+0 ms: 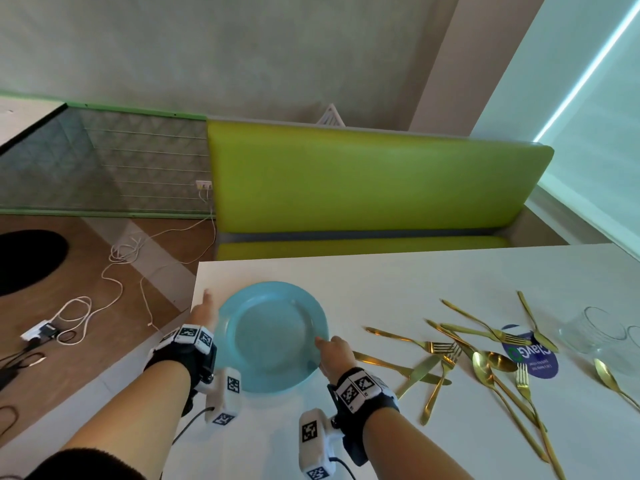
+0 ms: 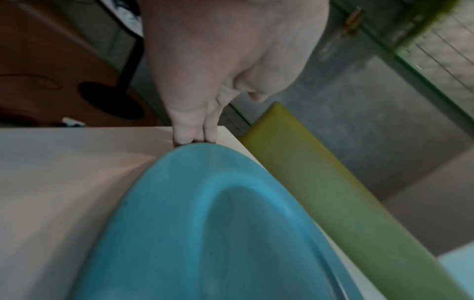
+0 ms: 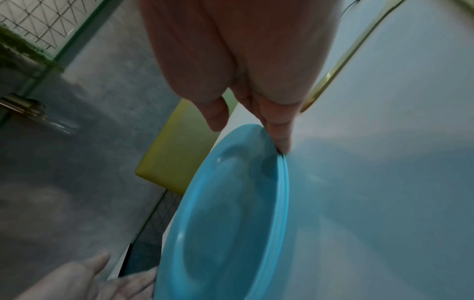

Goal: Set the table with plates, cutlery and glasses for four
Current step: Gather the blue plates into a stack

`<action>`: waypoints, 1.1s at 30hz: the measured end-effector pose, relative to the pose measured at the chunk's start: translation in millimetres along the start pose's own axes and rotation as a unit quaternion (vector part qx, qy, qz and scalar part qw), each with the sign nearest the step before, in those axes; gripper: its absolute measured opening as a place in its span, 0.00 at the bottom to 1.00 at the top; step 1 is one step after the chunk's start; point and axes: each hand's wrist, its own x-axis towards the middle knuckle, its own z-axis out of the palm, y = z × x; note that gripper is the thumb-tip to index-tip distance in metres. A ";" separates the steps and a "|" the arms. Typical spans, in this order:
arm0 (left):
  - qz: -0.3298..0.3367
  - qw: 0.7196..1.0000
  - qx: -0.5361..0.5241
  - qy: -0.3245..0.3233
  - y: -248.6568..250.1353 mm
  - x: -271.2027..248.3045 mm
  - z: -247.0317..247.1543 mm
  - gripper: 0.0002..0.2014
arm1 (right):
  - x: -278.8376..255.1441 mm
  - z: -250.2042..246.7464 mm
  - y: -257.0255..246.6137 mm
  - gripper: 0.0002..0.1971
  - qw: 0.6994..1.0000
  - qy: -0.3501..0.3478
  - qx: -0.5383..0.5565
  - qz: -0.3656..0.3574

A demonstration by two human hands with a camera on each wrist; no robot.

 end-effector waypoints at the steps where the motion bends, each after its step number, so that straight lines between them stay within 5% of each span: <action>1: -0.006 0.999 -0.050 -0.001 -0.9 6.5 -2.0 0.38 | 1.3 2.4 -4.7 0.16 0.999 -0.006 0.032 0.002; 11: -0.009 0.960 -0.276 -0.044 10.0 19.7 -7.4 0.31 | 14.0 20.4 -36.6 0.20 0.980 -0.034 0.198 0.015; 25: -0.031 0.951 -0.303 -0.041 26.9 5.7 -13.4 0.29 | 34.2 21.1 -48.8 0.55 0.970 -0.041 0.239 0.021; 27: -0.028 0.952 -0.299 -0.064 18.0 18.9 -11.7 0.33 | 32.3 16.7 -49.4 0.57 0.972 -0.048 0.230 0.016; 29: -0.034 0.961 -0.264 -0.071 15.2 23.7 -9.1 0.48 | 28.7 8.0 -49.1 0.57 0.978 -0.060 0.201 0.009; 30: -0.033 0.977 -0.206 -0.036 15.9 23.7 -7.9 0.53 | 26.0 1.6 -48.5 0.57 0.981 -0.069 0.184 0.005; 33: 0.032 0.993 -0.025 0.113 34.8 0.9 -0.8 0.39 | 8.2 -27.5 -49.9 0.51 0.988 -0.075 0.131 0.001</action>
